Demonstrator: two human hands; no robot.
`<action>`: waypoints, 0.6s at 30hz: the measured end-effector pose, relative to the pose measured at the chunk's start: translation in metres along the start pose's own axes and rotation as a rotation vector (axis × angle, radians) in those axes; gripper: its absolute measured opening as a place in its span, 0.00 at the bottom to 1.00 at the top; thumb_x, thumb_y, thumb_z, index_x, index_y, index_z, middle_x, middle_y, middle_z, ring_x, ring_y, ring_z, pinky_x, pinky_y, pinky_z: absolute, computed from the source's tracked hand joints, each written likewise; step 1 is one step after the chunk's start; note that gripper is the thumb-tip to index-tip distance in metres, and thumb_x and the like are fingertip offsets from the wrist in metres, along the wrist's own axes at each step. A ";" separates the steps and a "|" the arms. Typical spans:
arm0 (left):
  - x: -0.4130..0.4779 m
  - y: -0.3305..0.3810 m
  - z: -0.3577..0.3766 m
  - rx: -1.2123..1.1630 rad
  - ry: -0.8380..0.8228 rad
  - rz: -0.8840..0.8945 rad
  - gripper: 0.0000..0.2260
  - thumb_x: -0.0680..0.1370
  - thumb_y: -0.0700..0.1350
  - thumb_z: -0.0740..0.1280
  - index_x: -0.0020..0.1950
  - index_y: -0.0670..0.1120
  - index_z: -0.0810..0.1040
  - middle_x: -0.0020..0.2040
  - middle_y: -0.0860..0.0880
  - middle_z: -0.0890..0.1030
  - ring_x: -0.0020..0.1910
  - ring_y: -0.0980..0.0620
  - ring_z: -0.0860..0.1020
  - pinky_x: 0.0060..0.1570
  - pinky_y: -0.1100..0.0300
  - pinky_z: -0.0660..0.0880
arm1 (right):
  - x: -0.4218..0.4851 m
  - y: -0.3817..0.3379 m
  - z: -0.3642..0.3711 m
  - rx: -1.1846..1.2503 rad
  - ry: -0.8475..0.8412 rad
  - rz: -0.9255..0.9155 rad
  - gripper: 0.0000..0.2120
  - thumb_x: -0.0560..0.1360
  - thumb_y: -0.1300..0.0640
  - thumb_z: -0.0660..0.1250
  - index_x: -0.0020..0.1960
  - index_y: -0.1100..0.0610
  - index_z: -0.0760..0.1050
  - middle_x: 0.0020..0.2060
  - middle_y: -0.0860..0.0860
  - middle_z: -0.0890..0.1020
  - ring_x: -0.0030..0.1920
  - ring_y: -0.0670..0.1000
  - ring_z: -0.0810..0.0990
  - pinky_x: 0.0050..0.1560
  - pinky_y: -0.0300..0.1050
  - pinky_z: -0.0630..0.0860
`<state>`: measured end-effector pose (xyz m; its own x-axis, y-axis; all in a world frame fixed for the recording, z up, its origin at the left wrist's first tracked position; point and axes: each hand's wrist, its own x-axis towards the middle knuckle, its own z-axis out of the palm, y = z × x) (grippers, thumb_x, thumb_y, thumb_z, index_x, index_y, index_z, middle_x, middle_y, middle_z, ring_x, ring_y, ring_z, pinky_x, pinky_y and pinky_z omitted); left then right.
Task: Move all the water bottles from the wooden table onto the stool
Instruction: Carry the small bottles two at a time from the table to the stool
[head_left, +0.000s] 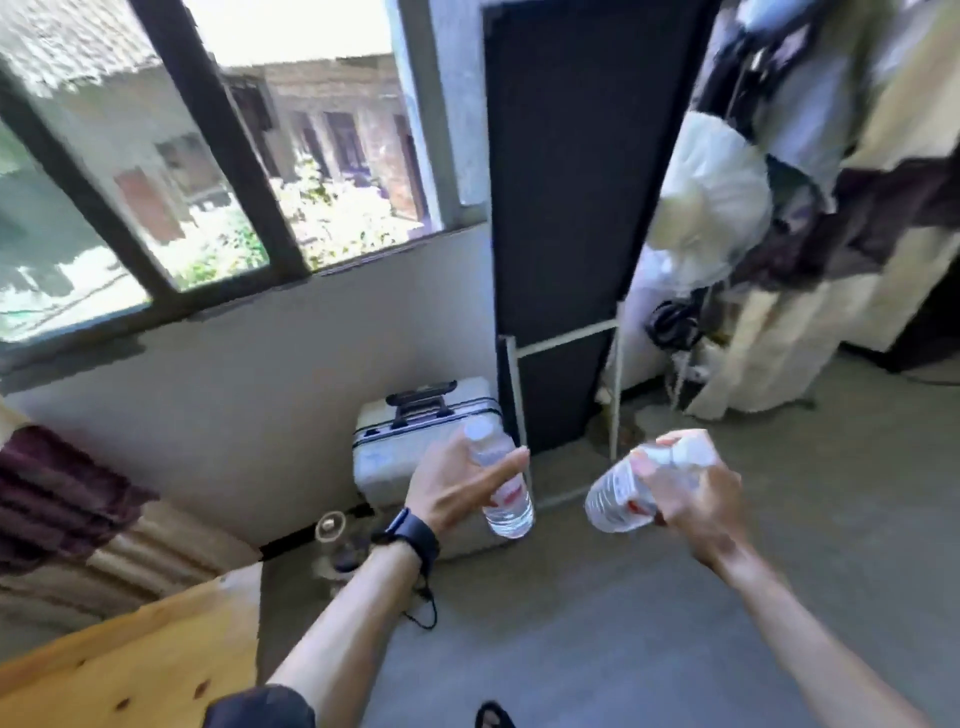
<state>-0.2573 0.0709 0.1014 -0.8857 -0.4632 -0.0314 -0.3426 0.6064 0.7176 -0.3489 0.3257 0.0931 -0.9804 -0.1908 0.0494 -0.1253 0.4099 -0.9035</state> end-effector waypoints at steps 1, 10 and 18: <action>0.017 0.026 0.018 0.009 -0.046 0.057 0.28 0.67 0.78 0.64 0.46 0.54 0.79 0.41 0.57 0.85 0.42 0.56 0.83 0.47 0.49 0.81 | 0.007 0.008 -0.025 -0.015 0.067 0.005 0.22 0.65 0.30 0.67 0.49 0.44 0.73 0.37 0.44 0.83 0.40 0.53 0.82 0.43 0.50 0.79; 0.131 0.242 0.187 0.079 -0.333 0.441 0.26 0.65 0.78 0.63 0.49 0.58 0.74 0.45 0.56 0.84 0.46 0.52 0.82 0.49 0.54 0.80 | 0.064 0.080 -0.224 -0.138 0.523 0.144 0.29 0.64 0.26 0.63 0.47 0.50 0.77 0.35 0.43 0.84 0.39 0.49 0.83 0.42 0.49 0.80; 0.203 0.409 0.348 0.053 -0.543 0.678 0.31 0.63 0.80 0.59 0.51 0.58 0.76 0.46 0.55 0.84 0.47 0.49 0.81 0.50 0.51 0.80 | 0.123 0.149 -0.367 -0.248 0.784 0.339 0.29 0.65 0.26 0.65 0.50 0.49 0.75 0.36 0.45 0.84 0.37 0.50 0.85 0.42 0.54 0.82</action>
<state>-0.6867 0.4496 0.1466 -0.9261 0.3735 0.0539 0.3112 0.6751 0.6689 -0.5440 0.6903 0.1207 -0.7819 0.6037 0.1555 0.2499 0.5320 -0.8090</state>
